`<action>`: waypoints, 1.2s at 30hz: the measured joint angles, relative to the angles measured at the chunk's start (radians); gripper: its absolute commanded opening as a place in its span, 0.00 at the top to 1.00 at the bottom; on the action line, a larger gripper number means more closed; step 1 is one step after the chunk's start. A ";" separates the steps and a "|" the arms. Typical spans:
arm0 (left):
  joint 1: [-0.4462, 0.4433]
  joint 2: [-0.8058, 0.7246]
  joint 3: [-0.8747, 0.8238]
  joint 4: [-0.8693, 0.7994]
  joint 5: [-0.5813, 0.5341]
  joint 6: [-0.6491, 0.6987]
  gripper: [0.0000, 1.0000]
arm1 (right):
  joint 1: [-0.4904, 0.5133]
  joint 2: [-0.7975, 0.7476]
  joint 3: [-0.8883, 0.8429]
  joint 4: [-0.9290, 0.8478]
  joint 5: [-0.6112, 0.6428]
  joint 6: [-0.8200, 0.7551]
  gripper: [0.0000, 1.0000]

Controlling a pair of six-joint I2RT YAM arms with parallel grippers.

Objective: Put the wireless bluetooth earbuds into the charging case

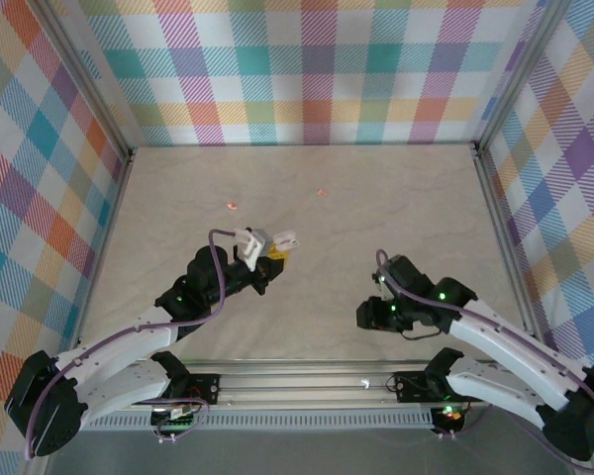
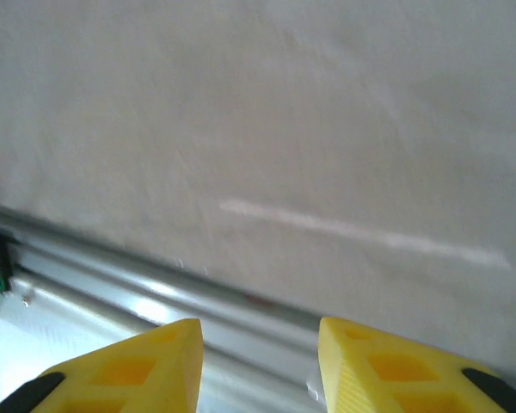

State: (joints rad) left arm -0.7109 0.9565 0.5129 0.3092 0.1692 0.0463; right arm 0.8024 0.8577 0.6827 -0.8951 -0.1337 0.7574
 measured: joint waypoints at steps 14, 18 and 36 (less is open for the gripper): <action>0.000 -0.058 -0.017 -0.026 0.031 -0.020 1.00 | 0.437 0.132 -0.122 -0.050 0.096 0.256 0.60; 0.000 -0.098 -0.018 -0.055 0.029 -0.024 1.00 | 0.460 0.171 -0.147 0.025 0.089 0.260 0.59; 0.000 -0.153 -0.018 -0.102 0.012 -0.028 1.00 | 0.488 0.243 -0.190 0.121 0.062 0.255 0.57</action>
State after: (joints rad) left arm -0.7109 0.8032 0.4950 0.2070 0.1810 0.0181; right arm 1.2907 1.1011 0.4923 -0.7746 -0.0719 1.0122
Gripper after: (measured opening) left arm 0.175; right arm 0.429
